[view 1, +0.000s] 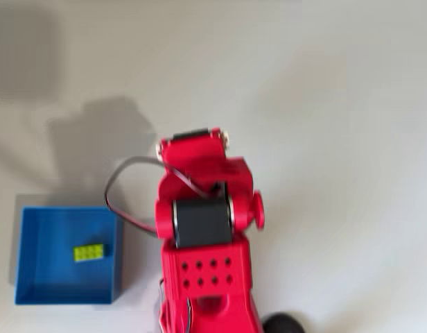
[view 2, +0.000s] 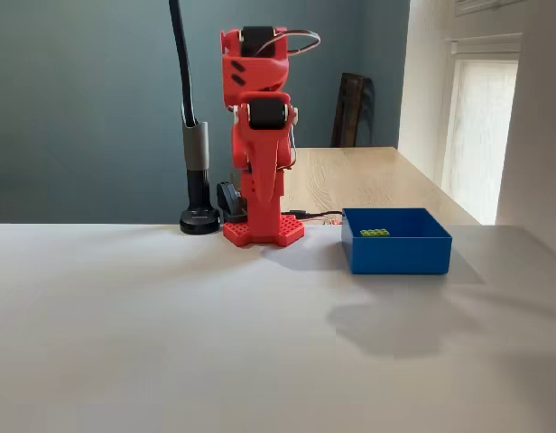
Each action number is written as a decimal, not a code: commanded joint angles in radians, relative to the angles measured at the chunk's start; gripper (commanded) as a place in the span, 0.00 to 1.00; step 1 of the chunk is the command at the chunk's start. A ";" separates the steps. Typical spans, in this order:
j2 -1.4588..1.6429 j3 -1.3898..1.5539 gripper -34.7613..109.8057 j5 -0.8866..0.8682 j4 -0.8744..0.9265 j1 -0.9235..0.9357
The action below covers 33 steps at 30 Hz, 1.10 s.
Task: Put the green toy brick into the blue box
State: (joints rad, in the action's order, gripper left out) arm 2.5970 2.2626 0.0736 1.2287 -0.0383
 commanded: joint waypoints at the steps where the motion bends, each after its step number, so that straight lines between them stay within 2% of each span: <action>1: 0.178 0.127 0.24 0.014 -0.029 0.000; 9: 0.387 0.374 0.24 0.055 -0.081 0.006; 19: 0.565 0.569 0.24 -0.026 -0.107 0.015; 33: 0.661 0.735 0.24 -0.029 -0.107 0.054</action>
State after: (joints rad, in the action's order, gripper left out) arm 3.2428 2.9882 0.0383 1.1321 -0.0077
